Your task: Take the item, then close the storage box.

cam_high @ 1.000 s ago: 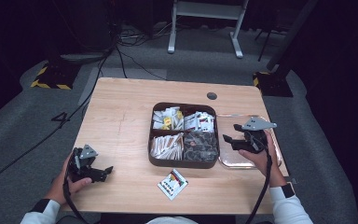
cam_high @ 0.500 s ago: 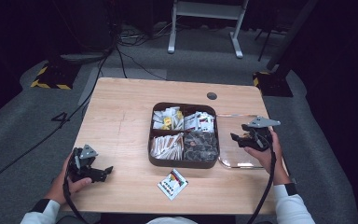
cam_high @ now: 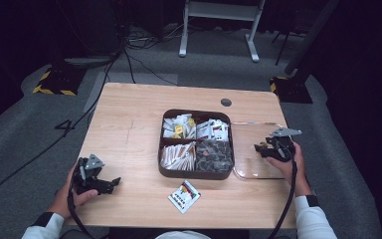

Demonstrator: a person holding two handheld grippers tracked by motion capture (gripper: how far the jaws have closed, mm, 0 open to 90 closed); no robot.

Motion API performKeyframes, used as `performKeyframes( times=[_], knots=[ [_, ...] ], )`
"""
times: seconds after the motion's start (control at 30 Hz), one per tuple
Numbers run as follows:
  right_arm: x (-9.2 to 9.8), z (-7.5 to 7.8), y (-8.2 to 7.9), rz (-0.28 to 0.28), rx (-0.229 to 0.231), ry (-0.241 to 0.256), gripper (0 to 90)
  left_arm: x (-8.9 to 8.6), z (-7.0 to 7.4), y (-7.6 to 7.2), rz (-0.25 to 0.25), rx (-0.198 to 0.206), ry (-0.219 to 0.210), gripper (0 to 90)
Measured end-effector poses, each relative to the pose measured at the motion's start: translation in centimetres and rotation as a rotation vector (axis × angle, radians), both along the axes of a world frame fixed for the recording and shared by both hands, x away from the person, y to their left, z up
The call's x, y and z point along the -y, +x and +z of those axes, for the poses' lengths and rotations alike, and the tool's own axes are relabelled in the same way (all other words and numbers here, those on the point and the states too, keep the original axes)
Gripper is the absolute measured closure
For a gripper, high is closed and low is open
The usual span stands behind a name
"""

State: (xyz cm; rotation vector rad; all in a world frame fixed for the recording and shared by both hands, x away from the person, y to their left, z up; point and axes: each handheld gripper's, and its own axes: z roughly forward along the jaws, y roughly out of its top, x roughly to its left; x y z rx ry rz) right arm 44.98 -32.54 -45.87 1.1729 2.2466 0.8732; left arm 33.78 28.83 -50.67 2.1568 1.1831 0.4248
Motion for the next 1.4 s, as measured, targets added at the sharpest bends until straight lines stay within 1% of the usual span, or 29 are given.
performKeyframes(
  times=[0.03,0.1,0.13,0.17,0.2,0.23,0.33,0.4,0.47,0.53,0.57,0.63,0.67,0.83,0.9,0.93,0.97,1.03,1.1,1.17,1.27,1.3,1.4],
  knots=[
    [0.2,-0.3,0.2,-0.005,-0.014,0.003,38.6,0.0,0.0,0.0,0.0,0.0,0.0,0.4],
    [0.3,-0.7,0.3,-0.009,-0.025,0.001,38.7,0.0,0.0,0.0,0.001,0.0,0.0,0.4],
    [0.3,-0.7,0.3,-0.009,-0.025,0.001,38.7,0.0,0.0,0.0,0.001,0.0,0.0,0.4],
    [0.4,-0.9,0.3,-0.013,-0.026,-0.01,38.6,0.0,0.0,0.0,0.001,0.0,0.0,0.4],
    [0.4,-1.1,0.3,-0.016,-0.013,-0.01,38.7,0.0,0.0,0.0,0.0,0.0,0.0,0.4],
    [0.7,-1.2,0.5,-0.024,-0.027,-0.005,39.3,0.0,0.0,0.0,0.0,0.0,0.0,0.4],
    [0.9,-1.6,0.6,-0.033,-0.031,-0.004,39.3,0.0,0.0,0.0,0.0,0.0,0.0,0.4],
    [1.2,-2.1,0.9,-0.048,-0.044,-0.002,39.2,0.0,0.0,0.0,-0.001,-0.001,0.002,0.4],
    [1.3,-2.2,0.9,-0.052,-0.049,0.003,39.6,0.0,0.0,0.0,-0.002,0.0,0.003,0.4],
    [1.4,-2.4,1.1,-0.054,-0.057,0.005,41.3,0.0,0.0,0.0,-0.002,0.0,0.003,0.4],
    [1.4,-2.7,1.1,-0.064,-0.062,0.007,46.5,0.0,0.0,0.0,-0.002,-0.001,0.002,0.3],
    [1.4,-2.8,1.1,-0.067,-0.061,0.006,48.0,0.0,0.0,0.0,-0.002,-0.001,0.002,0.4],
    [1.5,-2.8,1.1,-0.067,-0.063,0.023,48.5,0.0,0.0,0.0,-0.002,-0.001,0.002,0.3],
    [1.5,-2.9,1.5,-0.068,-0.057,0.033,46.0,0.0,0.0,0.0,-0.002,-0.001,0.002,0.3],
    [1.4,-2.9,1.7,-0.067,-0.062,0.051,45.4,0.0,0.0,0.0,-0.001,-0.002,0.001,0.3],
    [1.4,-2.9,1.8,-0.069,-0.062,0.052,45.4,0.0,0.0,0.0,-0.002,0.0,0.001,0.3],
    [1.3,-3.0,1.9,-0.069,-0.064,0.051,49.3,0.0,0.0,0.0,-0.002,-0.001,0.002,0.3],
    [1.3,-3.0,2.0,-0.063,-0.065,0.058,50.7,0.0,0.0,0.0,-0.002,-0.001,0.002,0.3],
    [1.5,-3.0,2.2,-0.075,-0.063,0.061,53.5,0.0,0.0,0.0,-0.002,-0.001,0.002,0.3],
    [1.5,-3.0,2.4,-0.054,-0.064,0.079,58.6,0.0,0.0,0.1,-0.003,-0.001,0.003,0.2],
    [1.4,-3.0,2.5,-0.053,-0.054,0.066,58.8,0.0,0.0,0.1,-0.002,-0.001,-0.003,0.0],
    [1.3,-3.0,2.5,-0.044,-0.048,0.05,58.9,0.0,0.0,0.1,-0.002,-0.001,-0.002,0.0],
    [1.3,-3.0,2.6,-0.039,-0.045,0.043,59.1,0.0,0.0,0.1,0.0,0.0,0.001,0.2]
  ],
)
